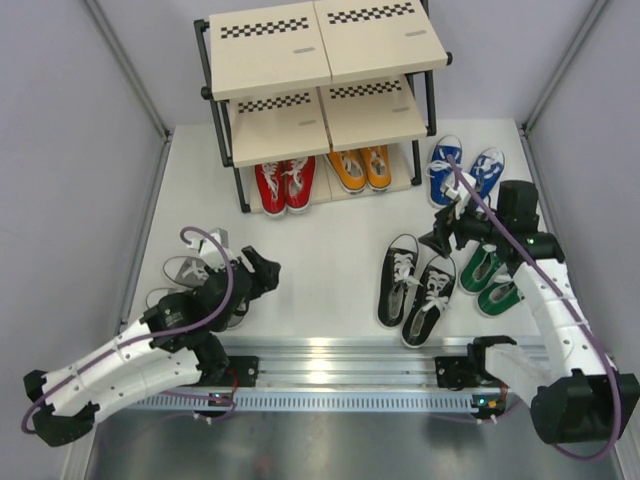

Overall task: Place and organize the shoes onto the shoe shelf
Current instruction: Adjust a pair of shoes at the shoe shelf.

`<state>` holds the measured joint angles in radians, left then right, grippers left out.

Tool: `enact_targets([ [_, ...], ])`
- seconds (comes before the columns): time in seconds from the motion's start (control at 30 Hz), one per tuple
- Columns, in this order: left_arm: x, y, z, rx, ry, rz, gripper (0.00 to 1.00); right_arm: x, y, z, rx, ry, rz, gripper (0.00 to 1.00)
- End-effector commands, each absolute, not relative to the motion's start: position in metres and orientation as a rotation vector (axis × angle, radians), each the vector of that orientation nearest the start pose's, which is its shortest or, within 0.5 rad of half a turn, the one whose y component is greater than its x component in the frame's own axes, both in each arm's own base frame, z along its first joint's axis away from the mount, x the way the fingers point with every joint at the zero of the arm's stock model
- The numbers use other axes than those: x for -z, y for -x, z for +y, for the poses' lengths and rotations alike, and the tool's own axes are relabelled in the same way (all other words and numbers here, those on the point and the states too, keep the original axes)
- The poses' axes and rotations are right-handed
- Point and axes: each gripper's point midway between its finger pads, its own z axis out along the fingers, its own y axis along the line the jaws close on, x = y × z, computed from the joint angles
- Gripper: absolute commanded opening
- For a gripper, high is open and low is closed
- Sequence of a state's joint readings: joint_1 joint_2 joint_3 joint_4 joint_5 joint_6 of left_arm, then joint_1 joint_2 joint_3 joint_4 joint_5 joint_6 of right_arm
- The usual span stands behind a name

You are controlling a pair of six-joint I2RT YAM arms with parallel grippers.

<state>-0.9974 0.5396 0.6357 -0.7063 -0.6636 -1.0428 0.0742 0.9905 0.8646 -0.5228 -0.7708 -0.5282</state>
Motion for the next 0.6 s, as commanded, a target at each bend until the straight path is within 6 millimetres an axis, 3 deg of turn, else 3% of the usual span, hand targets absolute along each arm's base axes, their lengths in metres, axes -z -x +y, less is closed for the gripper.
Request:
enact_targets([
  [0.0, -0.193, -0.187, -0.136, 0.535, 0.447, 2.021, 0.74, -0.229, -0.261, 0.126, -0.594, 0.947, 1.744, 0.73],
  [0.27, -0.182, -0.194, -0.142, 0.476, 0.48, 2.059, 0.66, -0.242, -0.26, 0.119, -0.524, 0.91, 1.73, 0.72],
  [0.5, -0.18, -0.222, -0.176, 0.51, 0.424, 2.121, 0.6, -0.245, -0.254, 0.119, -0.523, 0.915, 1.716, 0.72],
  [0.57, -0.187, -0.242, -0.192, 0.559, 0.389, 2.078, 0.56, -0.245, -0.252, 0.122, -0.539, 0.922, 1.709, 0.73],
])
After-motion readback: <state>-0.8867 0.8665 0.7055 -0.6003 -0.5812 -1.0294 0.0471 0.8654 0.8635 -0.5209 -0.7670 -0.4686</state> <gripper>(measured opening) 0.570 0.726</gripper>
